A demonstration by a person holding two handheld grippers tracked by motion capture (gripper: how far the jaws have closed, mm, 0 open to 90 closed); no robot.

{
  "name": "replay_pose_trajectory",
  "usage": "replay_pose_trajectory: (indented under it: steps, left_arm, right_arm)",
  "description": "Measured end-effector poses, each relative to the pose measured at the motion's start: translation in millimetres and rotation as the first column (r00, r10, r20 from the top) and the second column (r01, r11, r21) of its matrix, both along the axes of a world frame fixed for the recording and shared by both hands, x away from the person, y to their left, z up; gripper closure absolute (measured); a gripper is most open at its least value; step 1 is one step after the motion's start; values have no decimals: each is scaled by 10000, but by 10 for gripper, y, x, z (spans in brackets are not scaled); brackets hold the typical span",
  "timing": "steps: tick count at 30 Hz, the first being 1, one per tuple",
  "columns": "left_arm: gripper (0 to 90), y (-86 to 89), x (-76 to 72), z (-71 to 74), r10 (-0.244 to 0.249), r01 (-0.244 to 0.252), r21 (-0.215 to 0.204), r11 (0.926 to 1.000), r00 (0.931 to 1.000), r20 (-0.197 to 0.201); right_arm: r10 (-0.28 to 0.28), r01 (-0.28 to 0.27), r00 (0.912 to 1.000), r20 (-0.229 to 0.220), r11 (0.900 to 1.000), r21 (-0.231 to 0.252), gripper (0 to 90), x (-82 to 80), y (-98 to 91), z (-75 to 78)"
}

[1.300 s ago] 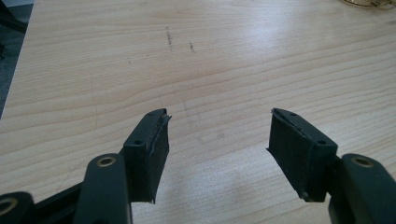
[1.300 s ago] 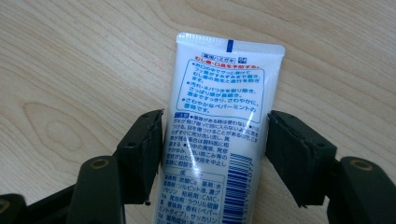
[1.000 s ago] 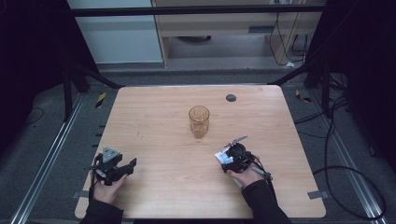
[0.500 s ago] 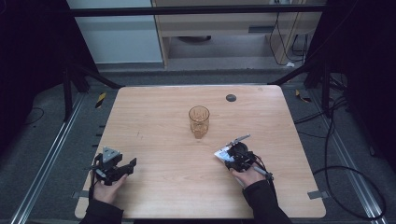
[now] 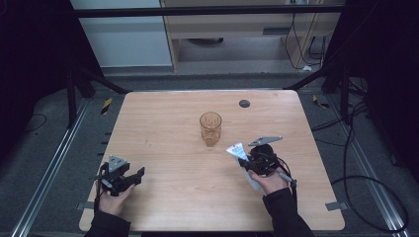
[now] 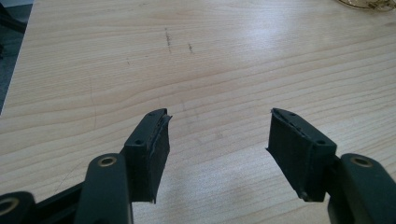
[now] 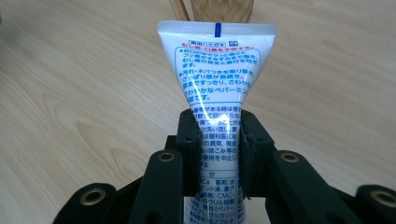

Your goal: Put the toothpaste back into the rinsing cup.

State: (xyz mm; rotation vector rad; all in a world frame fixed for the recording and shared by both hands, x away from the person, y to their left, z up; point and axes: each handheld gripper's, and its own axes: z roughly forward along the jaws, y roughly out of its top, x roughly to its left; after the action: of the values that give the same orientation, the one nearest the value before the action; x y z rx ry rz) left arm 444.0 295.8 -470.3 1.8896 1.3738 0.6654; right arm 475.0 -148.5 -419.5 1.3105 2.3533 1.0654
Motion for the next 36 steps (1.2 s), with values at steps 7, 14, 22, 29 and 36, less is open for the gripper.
replay_pose_trajectory:
  steps: [7, 14, 22, 29, 36]
  left_arm:
    - [378, 3, -3, 2, 16, -16, 4, 10000, 10000, 8]
    - [379, 6, -3, 3, 25, -25, -18, 10000, 10000, 13]
    - [381, 7, -9, 5, 24, -24, -62, 10000, 10000, 52]
    - [382, 8, -10, 5, 23, -23, -85, 10000, 10000, 43]
    - [383, 11, -10, 8, 27, -26, -107, 9999, 10000, 58]
  right_arm:
    - [-355, 224, 9932, 1104, 9929, 1171, 736, 13, 16, 199]
    - [-892, 536, 9804, 1755, 9787, 1981, 736, 116, 44, 299]
    - [-1982, 1053, 9389, 2813, 9437, 3135, 735, 231, 105, 393]
    - [-2718, 1328, 9014, 3371, 9145, 3822, 734, 326, 164, 451]
    - [-3116, 1505, 8778, 3638, 9005, 4081, 732, 480, 246, 492]
